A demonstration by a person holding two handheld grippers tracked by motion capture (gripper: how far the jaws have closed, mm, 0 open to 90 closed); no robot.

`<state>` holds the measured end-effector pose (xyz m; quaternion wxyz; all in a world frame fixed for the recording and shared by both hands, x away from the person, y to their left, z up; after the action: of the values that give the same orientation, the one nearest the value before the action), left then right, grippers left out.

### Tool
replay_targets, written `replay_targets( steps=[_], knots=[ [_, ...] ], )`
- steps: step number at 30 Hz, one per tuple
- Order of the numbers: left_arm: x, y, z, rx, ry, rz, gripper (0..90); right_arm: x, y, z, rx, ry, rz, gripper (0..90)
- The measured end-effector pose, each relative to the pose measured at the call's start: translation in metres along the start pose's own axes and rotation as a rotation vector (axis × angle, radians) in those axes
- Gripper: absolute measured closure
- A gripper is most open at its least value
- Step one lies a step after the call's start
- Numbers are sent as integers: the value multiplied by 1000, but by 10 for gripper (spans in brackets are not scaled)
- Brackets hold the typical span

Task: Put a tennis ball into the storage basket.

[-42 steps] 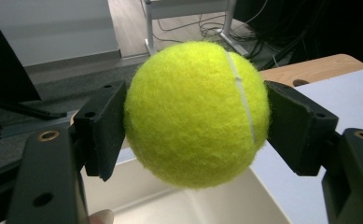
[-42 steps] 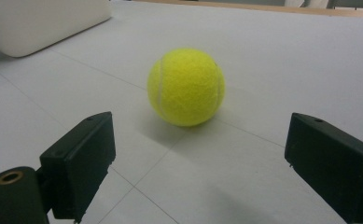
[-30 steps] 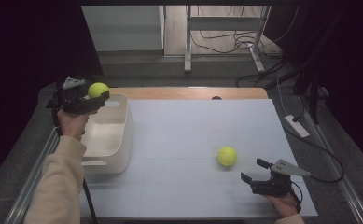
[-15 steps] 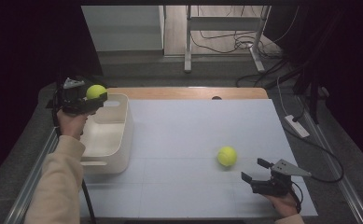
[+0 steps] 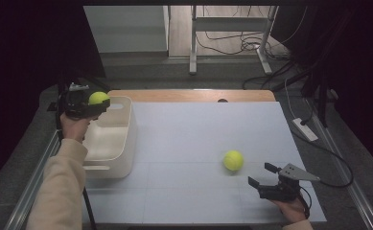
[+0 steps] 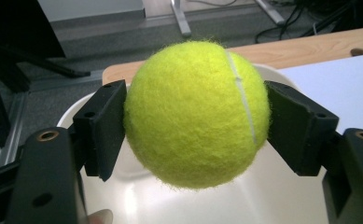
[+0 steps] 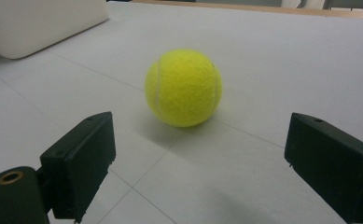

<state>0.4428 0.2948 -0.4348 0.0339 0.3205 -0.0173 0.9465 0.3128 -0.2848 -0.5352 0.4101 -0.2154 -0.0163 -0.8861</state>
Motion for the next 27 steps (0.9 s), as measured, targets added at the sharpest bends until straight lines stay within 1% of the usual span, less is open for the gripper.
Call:
replay_targets(
  steps=[3, 4, 6, 11, 13, 18, 22, 24, 25, 26, 27],
  knots=[
    [-2, 0, -2, 2, -22, -5, 268, 0, 0, 0, -2, 0, 1, 89],
    [-2, 0, -2, 2, -22, -5, 268, 0, 0, 0, -2, 0, 1, 89],
    [-3, 0, -3, -4, -38, -7, 267, 0, -1, 0, -2, 2, 2, 89],
    [-7, 1, -5, -24, -63, 7, 266, 0, -1, 0, -1, -2, 2, 89],
    [-8, 1, -6, -25, -71, 10, 266, -1, -1, 0, -1, -3, 2, 89],
    [-10, 2, -8, -41, -90, 20, 265, 0, -1, 0, 0, -4, 3, 89],
    [-10, 1, -8, -37, -95, 25, 258, 0, -1, 0, 0, -4, 3, 89],
    [-9, 1, -6, -19, -82, 24, 214, 0, 0, 0, 0, -3, 1, 89],
    [-9, 1, -6, -19, -82, 24, 181, 0, 0, 0, 0, -3, 1, 89],
    [-8, 1, -5, -5, -76, 22, 181, 0, 0, 0, 1, 0, -1, 89],
    [-6, 2, -4, 4, -69, 17, 152, 0, 0, 0, 0, 0, -1, 88]
  ],
)
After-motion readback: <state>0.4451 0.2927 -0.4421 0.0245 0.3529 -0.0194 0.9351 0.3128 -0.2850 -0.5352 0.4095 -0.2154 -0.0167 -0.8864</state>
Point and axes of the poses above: each handheld gripper's, and its own axes: x roughly backward along the jaws, z roughly out of its top, y roughly to its right, the point moved 6 cm from there along -x, roughly forward along the jaws, and after that the axes turned 7 degrees about z, right-handed, at the moved point
